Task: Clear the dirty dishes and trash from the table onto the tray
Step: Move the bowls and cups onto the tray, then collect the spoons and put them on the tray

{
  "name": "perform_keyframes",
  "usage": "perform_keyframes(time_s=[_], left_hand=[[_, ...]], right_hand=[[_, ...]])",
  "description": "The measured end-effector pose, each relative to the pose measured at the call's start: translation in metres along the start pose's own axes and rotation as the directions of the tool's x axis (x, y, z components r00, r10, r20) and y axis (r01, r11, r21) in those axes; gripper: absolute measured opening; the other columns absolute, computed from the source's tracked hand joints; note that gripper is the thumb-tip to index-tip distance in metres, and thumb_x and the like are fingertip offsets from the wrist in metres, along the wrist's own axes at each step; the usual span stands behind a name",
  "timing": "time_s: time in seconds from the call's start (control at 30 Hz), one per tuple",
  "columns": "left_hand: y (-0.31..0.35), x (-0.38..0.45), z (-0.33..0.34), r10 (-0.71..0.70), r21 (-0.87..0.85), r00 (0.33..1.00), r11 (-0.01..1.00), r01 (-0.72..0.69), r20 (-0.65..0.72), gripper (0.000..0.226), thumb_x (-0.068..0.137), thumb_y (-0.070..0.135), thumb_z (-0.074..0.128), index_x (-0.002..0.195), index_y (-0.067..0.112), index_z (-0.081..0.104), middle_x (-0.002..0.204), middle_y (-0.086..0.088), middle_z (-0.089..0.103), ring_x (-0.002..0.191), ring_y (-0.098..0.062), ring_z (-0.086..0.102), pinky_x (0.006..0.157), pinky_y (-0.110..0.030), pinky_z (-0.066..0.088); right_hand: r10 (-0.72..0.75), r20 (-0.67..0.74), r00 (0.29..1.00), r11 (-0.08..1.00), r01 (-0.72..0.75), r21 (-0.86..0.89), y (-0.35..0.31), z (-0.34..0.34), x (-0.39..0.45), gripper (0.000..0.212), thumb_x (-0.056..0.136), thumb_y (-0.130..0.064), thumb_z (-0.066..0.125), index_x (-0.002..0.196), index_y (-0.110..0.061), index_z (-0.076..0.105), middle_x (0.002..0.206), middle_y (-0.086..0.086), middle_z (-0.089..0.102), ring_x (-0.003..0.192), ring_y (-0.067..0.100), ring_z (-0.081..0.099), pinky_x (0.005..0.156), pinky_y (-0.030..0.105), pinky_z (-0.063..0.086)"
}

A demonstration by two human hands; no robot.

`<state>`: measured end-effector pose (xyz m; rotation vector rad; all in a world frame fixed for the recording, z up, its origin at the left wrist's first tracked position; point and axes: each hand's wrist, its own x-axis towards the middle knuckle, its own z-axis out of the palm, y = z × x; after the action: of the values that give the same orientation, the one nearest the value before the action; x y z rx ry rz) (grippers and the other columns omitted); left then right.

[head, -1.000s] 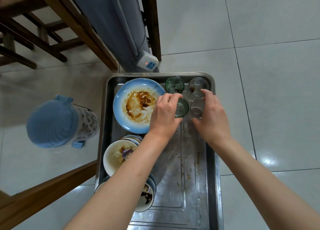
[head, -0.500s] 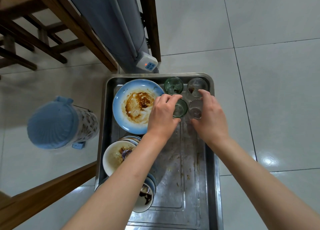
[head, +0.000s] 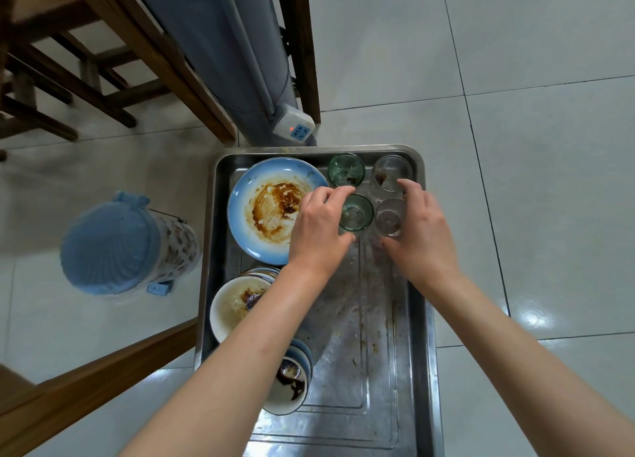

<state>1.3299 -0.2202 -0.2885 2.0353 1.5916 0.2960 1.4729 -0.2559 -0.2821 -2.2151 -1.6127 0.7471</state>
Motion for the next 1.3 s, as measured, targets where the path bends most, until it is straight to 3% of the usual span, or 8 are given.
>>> perform_keyframes(time_s=[0.37, 0.67, 0.77, 0.9, 1.03, 1.3], left_hand=[[0.008, -0.023, -0.061, -0.049, 0.032, 0.997, 0.998, 0.047, 0.056, 0.07, 0.068, 0.021, 0.079, 0.131, 0.018, 0.048, 0.121, -0.005, 0.051, 0.115, -0.022, 0.043, 0.099, -0.028, 0.031], [0.033, -0.081, -0.146, -0.092, -0.029, 0.994, 0.995, 0.093, 0.058, 0.069, 0.067, 0.024, 0.079, 0.129, 0.019, 0.05, 0.126, -0.003, 0.051, 0.117, -0.022, 0.044, 0.1, -0.033, 0.037], [0.045, -0.11, -0.184, -0.094, -0.064, 0.994, 0.993, 0.097, 0.05, 0.069, 0.067, 0.021, 0.078, 0.13, 0.018, 0.05, 0.125, -0.005, 0.052, 0.117, -0.022, 0.045, 0.1, -0.034, 0.037], [0.053, -0.151, -0.238, -0.099, -0.063, 0.995, 0.993, 0.1, 0.015, 0.068, 0.069, 0.018, 0.078, 0.13, 0.018, 0.049, 0.125, -0.005, 0.053, 0.117, -0.02, 0.045, 0.098, -0.025, 0.032], [0.059, -0.191, -0.29, -0.135, -0.049, 0.99, 0.99, 0.133, -0.045, 0.074, 0.069, 0.023, 0.08, 0.133, 0.02, 0.045, 0.129, -0.003, 0.052, 0.12, -0.019, 0.045, 0.101, -0.032, 0.038], [0.048, -0.276, -0.38, -0.211, -0.101, 0.957, 0.976, 0.194, -0.201, 0.084, 0.065, 0.029, 0.084, 0.136, 0.025, 0.041, 0.131, 0.002, 0.051, 0.121, -0.014, 0.045, 0.101, -0.031, 0.04]], right_hand=[[0.011, 0.079, 0.997, 0.999, -0.007, -0.052, -0.029, -0.038, -0.034, 0.087, 0.07, -0.01, 0.077, 0.142, -0.017, 0.028, 0.136, 0.006, 0.042, 0.122, 0.025, 0.04, 0.096, 0.031, 0.037], [0.014, 0.069, 0.998, 1.0, -0.013, -0.021, -0.078, -0.092, -0.098, 0.067, 0.08, -0.019, 0.069, 0.138, -0.014, 0.036, 0.133, 0.006, 0.046, 0.123, 0.024, 0.041, 0.099, 0.033, 0.037], [-0.031, 0.082, 0.996, 0.999, 0.033, -0.019, -0.101, -0.115, -0.126, 0.064, 0.082, -0.022, 0.068, 0.137, -0.015, 0.036, 0.134, 0.005, 0.046, 0.124, 0.022, 0.041, 0.1, 0.033, 0.037], [-0.108, 0.125, 0.986, 0.994, 0.111, -0.017, -0.14, -0.147, -0.156, 0.064, 0.084, -0.025, 0.066, 0.139, -0.015, 0.035, 0.138, 0.005, 0.043, 0.128, 0.022, 0.037, 0.104, 0.034, 0.034], [-0.209, 0.147, 0.967, 0.977, 0.212, -0.009, -0.185, -0.173, -0.179, 0.066, 0.082, -0.027, 0.068, 0.139, -0.015, 0.035, 0.138, 0.004, 0.043, 0.128, 0.023, 0.037, 0.104, 0.035, 0.033], [-0.452, 0.191, 0.871, 0.889, 0.457, 0.02, -0.271, -0.198, -0.226, 0.068, 0.08, -0.023, 0.07, 0.138, -0.018, 0.036, 0.136, 0.0, 0.045, 0.125, 0.018, 0.037, 0.103, 0.031, 0.033]])
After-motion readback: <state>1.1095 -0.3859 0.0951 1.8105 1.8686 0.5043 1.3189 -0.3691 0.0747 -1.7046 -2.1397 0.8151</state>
